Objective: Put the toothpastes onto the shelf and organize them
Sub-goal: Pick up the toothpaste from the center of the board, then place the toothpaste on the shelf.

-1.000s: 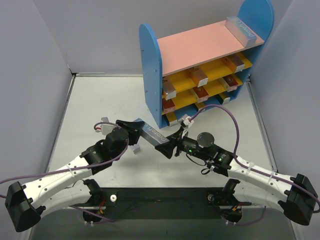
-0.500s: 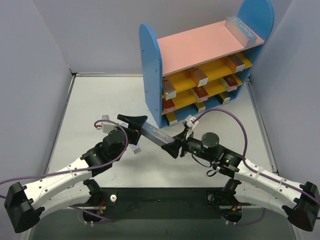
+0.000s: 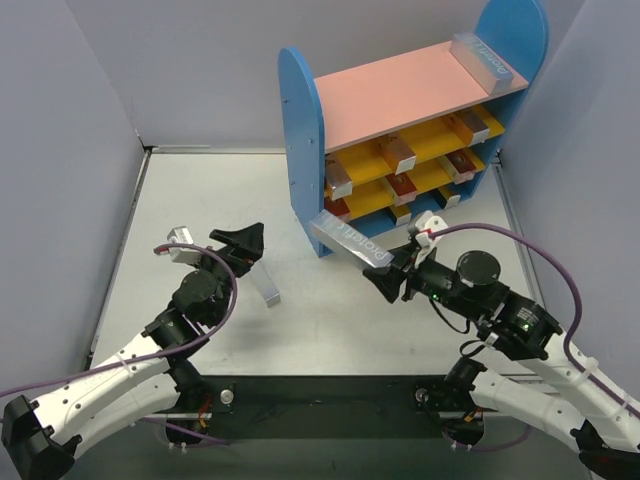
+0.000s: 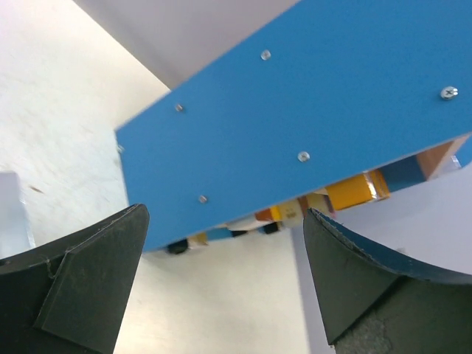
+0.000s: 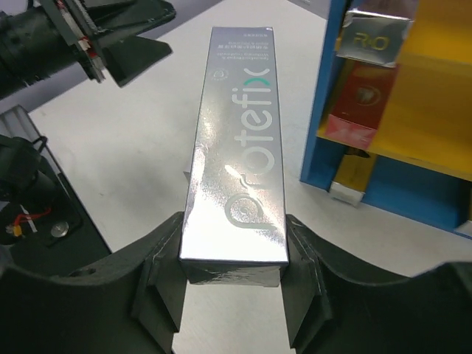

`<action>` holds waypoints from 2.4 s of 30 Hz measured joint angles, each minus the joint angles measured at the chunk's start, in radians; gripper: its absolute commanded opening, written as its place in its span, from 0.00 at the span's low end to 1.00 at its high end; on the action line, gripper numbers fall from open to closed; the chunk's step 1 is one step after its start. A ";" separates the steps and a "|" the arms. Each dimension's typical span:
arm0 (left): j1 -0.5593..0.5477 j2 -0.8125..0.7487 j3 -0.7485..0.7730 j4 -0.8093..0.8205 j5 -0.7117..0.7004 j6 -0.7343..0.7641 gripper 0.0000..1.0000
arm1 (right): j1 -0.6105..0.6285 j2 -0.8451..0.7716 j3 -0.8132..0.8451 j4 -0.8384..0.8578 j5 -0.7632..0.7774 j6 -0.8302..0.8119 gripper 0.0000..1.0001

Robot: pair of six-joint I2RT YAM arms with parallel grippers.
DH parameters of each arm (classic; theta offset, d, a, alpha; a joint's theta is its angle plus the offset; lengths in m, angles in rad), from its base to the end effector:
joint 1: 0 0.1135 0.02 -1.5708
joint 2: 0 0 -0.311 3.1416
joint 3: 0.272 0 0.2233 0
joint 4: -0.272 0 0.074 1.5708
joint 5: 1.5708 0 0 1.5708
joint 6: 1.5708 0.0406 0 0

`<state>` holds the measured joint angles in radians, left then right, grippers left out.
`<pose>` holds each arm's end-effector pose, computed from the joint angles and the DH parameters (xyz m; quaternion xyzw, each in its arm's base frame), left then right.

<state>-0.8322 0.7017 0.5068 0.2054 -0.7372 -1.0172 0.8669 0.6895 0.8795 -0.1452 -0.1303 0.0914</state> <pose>0.0937 -0.0623 0.3325 -0.3156 0.6297 -0.3768 0.6016 0.0569 0.0751 0.4160 -0.3043 0.6206 0.3724 0.6193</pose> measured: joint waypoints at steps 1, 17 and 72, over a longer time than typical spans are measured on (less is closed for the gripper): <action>0.006 -0.006 0.000 0.000 -0.008 0.036 0.97 | -0.018 0.000 0.036 -0.034 0.005 -0.019 0.04; 0.110 -0.083 -0.062 -0.062 -0.032 0.496 0.97 | -0.347 0.188 0.624 -0.391 0.037 -0.282 0.00; 0.129 0.029 -0.193 -0.095 0.040 0.658 0.97 | -0.737 1.027 1.162 -0.126 -0.227 -0.239 0.29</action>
<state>-0.7029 0.7307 0.3141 0.1101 -0.6975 -0.3595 0.1303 1.7164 2.0415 -0.2714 -0.3576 -0.1478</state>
